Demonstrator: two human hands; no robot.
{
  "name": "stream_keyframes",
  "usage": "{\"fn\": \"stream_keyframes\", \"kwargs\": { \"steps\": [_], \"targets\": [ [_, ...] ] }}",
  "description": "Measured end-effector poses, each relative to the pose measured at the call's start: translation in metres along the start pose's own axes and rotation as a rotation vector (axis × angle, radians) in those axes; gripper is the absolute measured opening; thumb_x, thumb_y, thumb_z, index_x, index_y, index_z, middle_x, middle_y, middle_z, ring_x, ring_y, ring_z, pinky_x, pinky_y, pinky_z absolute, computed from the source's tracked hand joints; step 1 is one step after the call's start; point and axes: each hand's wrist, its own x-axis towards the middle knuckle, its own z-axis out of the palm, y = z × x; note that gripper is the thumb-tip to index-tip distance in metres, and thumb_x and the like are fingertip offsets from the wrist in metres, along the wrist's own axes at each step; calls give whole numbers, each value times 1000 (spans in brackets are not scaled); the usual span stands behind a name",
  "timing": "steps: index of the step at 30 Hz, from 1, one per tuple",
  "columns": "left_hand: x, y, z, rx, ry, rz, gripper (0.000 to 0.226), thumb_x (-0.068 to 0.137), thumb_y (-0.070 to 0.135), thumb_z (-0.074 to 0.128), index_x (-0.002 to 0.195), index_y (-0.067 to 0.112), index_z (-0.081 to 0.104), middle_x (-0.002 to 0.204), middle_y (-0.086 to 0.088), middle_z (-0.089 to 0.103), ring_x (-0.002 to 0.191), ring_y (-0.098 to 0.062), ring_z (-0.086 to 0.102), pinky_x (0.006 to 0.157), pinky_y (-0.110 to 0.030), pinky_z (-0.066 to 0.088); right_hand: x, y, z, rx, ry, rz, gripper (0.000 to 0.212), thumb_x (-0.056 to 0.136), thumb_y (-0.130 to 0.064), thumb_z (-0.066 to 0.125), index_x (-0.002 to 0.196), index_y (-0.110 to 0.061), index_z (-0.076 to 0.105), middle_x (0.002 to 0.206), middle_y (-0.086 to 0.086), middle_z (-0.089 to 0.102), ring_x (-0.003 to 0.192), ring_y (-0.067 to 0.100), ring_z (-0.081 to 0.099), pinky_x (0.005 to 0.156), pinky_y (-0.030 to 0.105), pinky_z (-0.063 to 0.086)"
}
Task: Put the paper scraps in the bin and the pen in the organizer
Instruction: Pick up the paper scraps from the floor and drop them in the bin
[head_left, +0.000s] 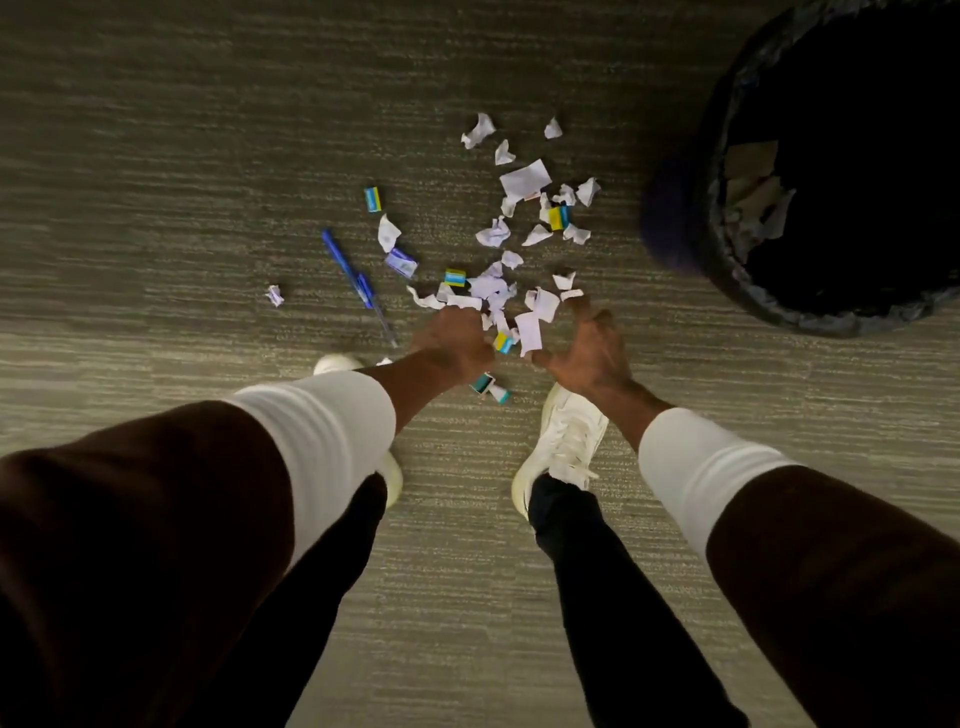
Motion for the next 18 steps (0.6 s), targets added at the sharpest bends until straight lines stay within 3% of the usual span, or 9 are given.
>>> {"fn": "stream_keyframes", "kwargs": {
  "steps": [3, 5, 7, 9, 11, 13, 14, 16, 18],
  "targets": [
    [28, -27, 5, 88, 131, 163, 48, 90, 34, 63, 131, 8, 57, 135, -19, 58, 127, -39, 57, 100, -49, 54, 25, 6, 22, -95, 26, -9, 116, 71, -56, 89, 158, -15, 23, 150, 31, 34, 128, 49, 53, 99, 46, 51],
    [53, -39, 13, 196, 202, 324, 62, 90, 30, 66, 142, 3, 45, 148, -20, 44, 139, -40, 42, 104, -53, 50, 46, 14, 42, -211, 24, -39, 128, 74, -62, 83, 163, -11, 8, 162, 34, 15, 143, 53, 36, 110, 49, 44],
    [78, -42, 18, 300, 207, 425, 78, 88, 31, 72, 151, 3, 35, 158, -19, 33, 146, -39, 32, 106, -53, 50, 67, 18, 59, -195, 56, -25, 145, 63, -79, 78, 164, -15, -4, 166, 33, 4, 149, 53, 27, 115, 53, 40],
    [105, -39, 22, 414, 179, 487, 98, 82, 36, 81, 156, 4, 27, 165, -21, 22, 151, -41, 26, 111, -53, 47, 94, 28, 82, -167, 123, -40, 158, 44, -102, 56, 164, -20, -4, 168, 27, 5, 152, 51, 20, 120, 55, 32],
    [126, -36, 30, 511, 135, 518, 119, 70, 41, 90, 159, 6, 20, 168, -25, 13, 151, -46, 26, 108, -55, 49, 118, 41, 102, -234, 130, -111, 158, 39, -111, 41, 164, -20, 5, 168, 21, 11, 152, 48, 15, 121, 60, 30],
    [134, -34, 40, 590, 91, 561, 131, 58, 42, 96, 159, 7, 20, 167, -30, 9, 151, -50, 23, 107, -58, 49, 113, 35, 102, -218, 128, -74, 153, 44, -100, 64, 162, -19, 11, 164, 29, 12, 149, 48, 23, 111, 59, 45],
    [133, -34, 44, 653, 74, 568, 128, 56, 40, 96, 157, 7, 24, 166, -33, 10, 151, -52, 21, 108, -58, 48, 108, 31, 102, -220, 132, -65, 150, 48, -90, 76, 161, -16, 11, 163, 32, 10, 147, 49, 27, 104, 57, 49],
    [132, -32, 51, 731, 96, 561, 96, 69, 23, 89, 149, 7, 39, 164, -36, 17, 148, -54, 27, 97, -56, 53, 99, 23, 102, -250, 137, -103, 145, 56, -77, 84, 162, -12, 8, 162, 35, 7, 147, 50, 29, 100, 55, 52],
    [137, -35, 60, 691, 204, 590, 58, 87, -2, 59, 143, 4, 45, 161, -38, 23, 143, -58, 34, 86, -59, 57, 97, 22, 106, -287, 140, -161, 138, 63, -71, 85, 161, -9, 10, 160, 34, 13, 143, 48, 34, 96, 53, 54]
  ]
}}
